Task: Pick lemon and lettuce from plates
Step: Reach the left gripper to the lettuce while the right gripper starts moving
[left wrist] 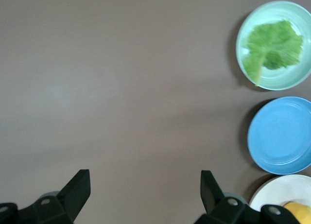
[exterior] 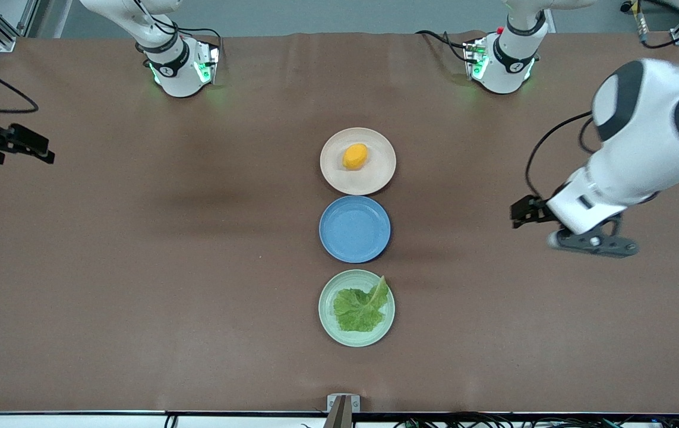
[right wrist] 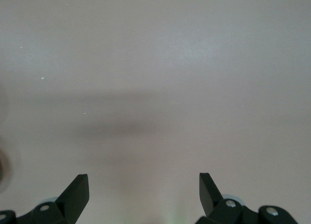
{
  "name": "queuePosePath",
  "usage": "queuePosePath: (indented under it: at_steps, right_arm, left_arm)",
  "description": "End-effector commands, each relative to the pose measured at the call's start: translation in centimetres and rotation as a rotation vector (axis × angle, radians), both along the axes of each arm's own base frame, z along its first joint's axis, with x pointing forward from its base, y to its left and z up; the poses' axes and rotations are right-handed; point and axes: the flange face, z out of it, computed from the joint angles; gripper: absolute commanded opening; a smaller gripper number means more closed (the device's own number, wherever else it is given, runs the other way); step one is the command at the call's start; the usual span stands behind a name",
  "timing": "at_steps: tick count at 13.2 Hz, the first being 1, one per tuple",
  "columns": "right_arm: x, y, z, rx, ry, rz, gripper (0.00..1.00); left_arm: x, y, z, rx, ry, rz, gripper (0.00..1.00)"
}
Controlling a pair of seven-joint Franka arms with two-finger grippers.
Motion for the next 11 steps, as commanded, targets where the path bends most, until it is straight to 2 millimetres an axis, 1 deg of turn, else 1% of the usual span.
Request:
queuePosePath:
  at_steps: [1,2,3,4,5,6,7,8,9,10,11]
  right_arm:
    - [3.4,-1.1,-4.9,-0.041,0.062,-0.008,1.0]
    - [4.1,-0.8,-6.0,-0.066,0.081,0.005,1.0]
    - [4.1,-0.4,-6.1,-0.079,0.086,0.008,1.0]
    - [4.0,0.3,-6.4,-0.075,0.099,0.009,1.0]
    - [3.9,0.8,-6.7,-0.068,0.106,0.011,1.0]
    - [3.8,1.4,-7.6,-0.047,0.119,-0.016,1.0]
    - [3.6,2.5,-8.2,0.009,0.128,-0.089,1.0]
    - [3.5,3.4,-8.6,0.053,0.136,-0.168,1.0]
    - [3.6,5.5,-8.5,0.063,0.132,-0.21,1.0]
    - [3.6,7.8,-8.4,0.051,0.129,-0.246,1.0]
    - [3.5,10.8,-8.5,0.035,0.121,-0.306,1.0]
  left_arm:
    - [1.0,-5.5,-3.3,-0.037,-0.035,-0.059,1.0]
    - [1.7,-6.5,-5.2,-0.051,-0.056,-0.068,1.0]
    - [2.1,-8.0,-7.2,-0.069,-0.082,-0.08,0.99]
    - [2.4,-10.2,-9.2,-0.094,-0.123,-0.102,0.97]
    - [2.8,-11.9,-11.3,-0.119,-0.173,-0.12,0.96]
    - [3.0,-14.0,-13.0,-0.152,-0.251,-0.142,0.93]
    - [2.8,-16.3,-14.9,-0.184,-0.318,-0.16,0.87]
    - [3.0,-17.8,-16.6,-0.212,-0.361,-0.162,0.84]
    - [3.3,-18.7,-18.2,-0.231,-0.379,-0.157,0.84]
    - [3.3,-19.8,-19.4,-0.244,-0.395,-0.163,0.83]
    - [3.2,-20.5,-21.0,-0.247,-0.403,-0.171,0.8]
